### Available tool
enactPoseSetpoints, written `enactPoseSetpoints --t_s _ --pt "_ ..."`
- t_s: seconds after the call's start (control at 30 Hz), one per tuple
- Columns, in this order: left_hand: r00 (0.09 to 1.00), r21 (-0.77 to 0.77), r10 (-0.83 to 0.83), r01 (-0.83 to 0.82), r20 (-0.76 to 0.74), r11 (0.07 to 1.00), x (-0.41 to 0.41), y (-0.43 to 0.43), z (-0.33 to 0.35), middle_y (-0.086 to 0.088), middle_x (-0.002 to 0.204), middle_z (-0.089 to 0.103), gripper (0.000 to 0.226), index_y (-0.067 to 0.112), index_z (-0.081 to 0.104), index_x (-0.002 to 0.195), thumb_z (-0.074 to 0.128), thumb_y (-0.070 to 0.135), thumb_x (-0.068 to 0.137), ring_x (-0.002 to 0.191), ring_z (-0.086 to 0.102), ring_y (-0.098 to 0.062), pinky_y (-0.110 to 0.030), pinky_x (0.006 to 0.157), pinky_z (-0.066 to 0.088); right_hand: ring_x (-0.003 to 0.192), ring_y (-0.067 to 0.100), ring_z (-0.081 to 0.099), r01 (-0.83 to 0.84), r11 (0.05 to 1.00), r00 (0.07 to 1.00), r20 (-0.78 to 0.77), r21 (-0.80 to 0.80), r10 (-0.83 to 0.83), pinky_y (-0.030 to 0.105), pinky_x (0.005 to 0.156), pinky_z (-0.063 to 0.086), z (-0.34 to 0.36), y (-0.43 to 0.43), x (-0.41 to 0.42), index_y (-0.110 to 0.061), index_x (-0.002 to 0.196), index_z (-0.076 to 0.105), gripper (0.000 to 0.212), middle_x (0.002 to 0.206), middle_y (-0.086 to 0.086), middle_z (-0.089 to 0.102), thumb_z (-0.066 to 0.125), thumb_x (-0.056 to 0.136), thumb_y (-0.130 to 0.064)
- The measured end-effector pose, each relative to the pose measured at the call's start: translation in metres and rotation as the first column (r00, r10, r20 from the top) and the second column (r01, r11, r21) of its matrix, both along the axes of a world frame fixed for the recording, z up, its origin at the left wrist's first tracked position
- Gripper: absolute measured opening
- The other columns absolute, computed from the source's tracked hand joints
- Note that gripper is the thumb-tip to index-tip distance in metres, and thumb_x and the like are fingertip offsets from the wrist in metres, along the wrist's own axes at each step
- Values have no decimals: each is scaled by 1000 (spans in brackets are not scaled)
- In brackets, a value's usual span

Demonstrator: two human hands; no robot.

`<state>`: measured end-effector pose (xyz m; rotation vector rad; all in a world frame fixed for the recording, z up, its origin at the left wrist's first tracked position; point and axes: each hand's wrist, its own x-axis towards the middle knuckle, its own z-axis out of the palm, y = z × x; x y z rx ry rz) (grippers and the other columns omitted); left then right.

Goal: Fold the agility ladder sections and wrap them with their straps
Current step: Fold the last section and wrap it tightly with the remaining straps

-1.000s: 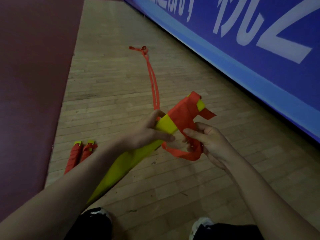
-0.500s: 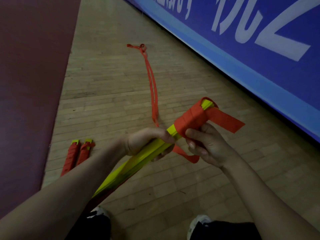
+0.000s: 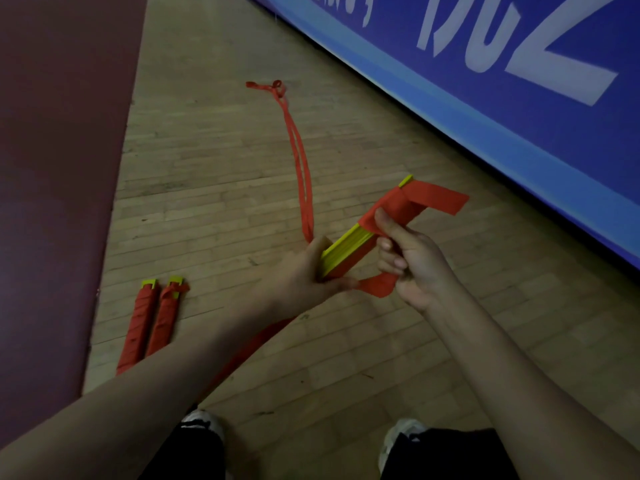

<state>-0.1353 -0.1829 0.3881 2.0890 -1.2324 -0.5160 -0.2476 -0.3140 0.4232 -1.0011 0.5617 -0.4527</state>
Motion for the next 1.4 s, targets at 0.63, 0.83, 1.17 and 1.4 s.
enactPoseSetpoints --t_s 0.63,0.83,1.17,1.4 --pt "884 -30 -22 9 -468 1000 23 2 27 -13 70 56 34 10 54 117 62 30 91 58 54 -25 -33 53 47 71 12 70 -363 916 915 -252 -172 316 27 71 57 4 -11 -20 -9 92 60 10 76 1 73 60 83 -14" --pt "788 16 -12 28 -616 999 20 1 34 -16 72 53 34 5 53 111 63 30 90 64 51 -28 -34 54 44 70 10 70 -360 913 922 -223 -192 317 24 69 57 5 -9 -20 -5 99 57 27 71 0 72 66 74 -12" --pt "676 26 -65 124 -734 992 30 14 40 -15 71 55 39 13 55 100 69 43 80 60 52 -25 -31 55 46 58 11 60 -435 835 892 -291 -337 347 24 59 49 5 -11 -23 -12 89 62 25 67 -1 64 72 66 -16" --pt "694 22 -59 107 -717 994 36 18 29 -11 80 65 48 15 64 91 63 60 76 68 62 -24 -35 65 49 37 4 35 -360 872 932 -170 -332 320 23 47 23 8 -7 -19 -5 92 61 29 58 2 49 70 65 -12"
